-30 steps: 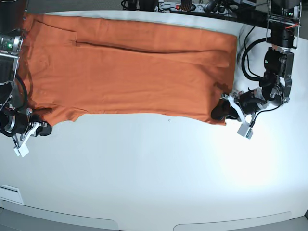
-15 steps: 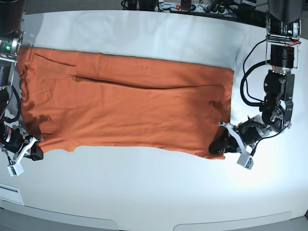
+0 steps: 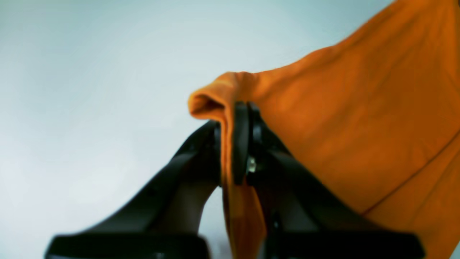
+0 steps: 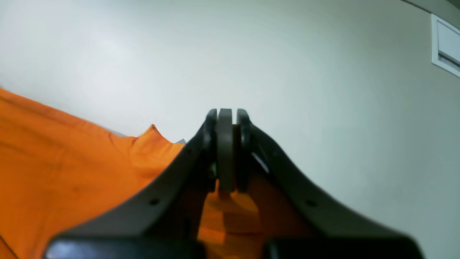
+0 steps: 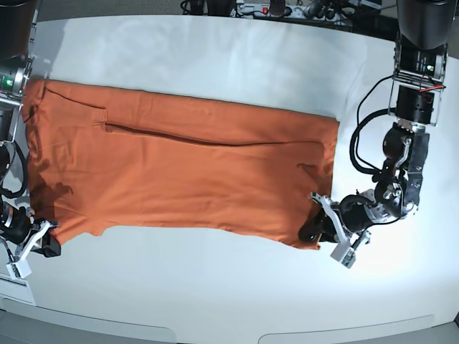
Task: Fold the T-shirt properly
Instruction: 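Fold the grasped edge over toward the first fold with both grippers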
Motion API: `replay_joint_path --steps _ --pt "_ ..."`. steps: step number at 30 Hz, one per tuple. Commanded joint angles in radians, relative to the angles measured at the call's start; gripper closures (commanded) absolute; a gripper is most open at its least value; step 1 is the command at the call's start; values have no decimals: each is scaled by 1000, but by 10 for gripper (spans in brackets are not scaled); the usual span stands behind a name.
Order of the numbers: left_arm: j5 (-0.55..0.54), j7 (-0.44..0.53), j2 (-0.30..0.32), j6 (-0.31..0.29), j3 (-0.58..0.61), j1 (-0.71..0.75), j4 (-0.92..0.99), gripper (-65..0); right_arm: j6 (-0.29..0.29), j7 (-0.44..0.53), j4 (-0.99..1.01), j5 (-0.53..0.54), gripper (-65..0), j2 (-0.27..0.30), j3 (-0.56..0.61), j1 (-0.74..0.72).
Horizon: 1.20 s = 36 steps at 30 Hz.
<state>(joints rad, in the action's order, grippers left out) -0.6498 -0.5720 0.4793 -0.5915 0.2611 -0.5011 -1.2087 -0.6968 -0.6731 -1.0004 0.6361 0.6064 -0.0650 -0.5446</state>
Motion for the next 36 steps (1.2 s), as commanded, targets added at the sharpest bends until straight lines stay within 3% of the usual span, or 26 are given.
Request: replay_joint_path --steps 1,3,6,9,16,25,29,36 --pt "-13 36 18 -4 -10 -32 -13 0 -1 16 -16 17 0 23 -6 -29" --pt "-22 41 27 -33 -10 -32 -13 0 -1 -18 -16 18 0 23 -6 -29" --pt "-119 -7 39 -97 -10 -31 -13 0 -1 -92 -16 67 0 23 -7 -29" --pt "-188 -47 54 -107 -10 -27 -13 0 -1 -178 -16 147 0 23 -7 -24" --pt "-349 -115 132 -107 -12 14 -14 0 -1 -180 -27 171 0 40 -7 84" --pt "-489 -253 160 -107 -13 22 -15 0 -1 -187 -242 176 0 91 -8 232" --pt "-447 -221 158 -107 -13 21 -15 0 -1 -192 -305 180 0 115 -10 249" --pt "-158 -10 138 -107 -13 21 -15 0 -1 -195 -308 201 0 123 -10 245"
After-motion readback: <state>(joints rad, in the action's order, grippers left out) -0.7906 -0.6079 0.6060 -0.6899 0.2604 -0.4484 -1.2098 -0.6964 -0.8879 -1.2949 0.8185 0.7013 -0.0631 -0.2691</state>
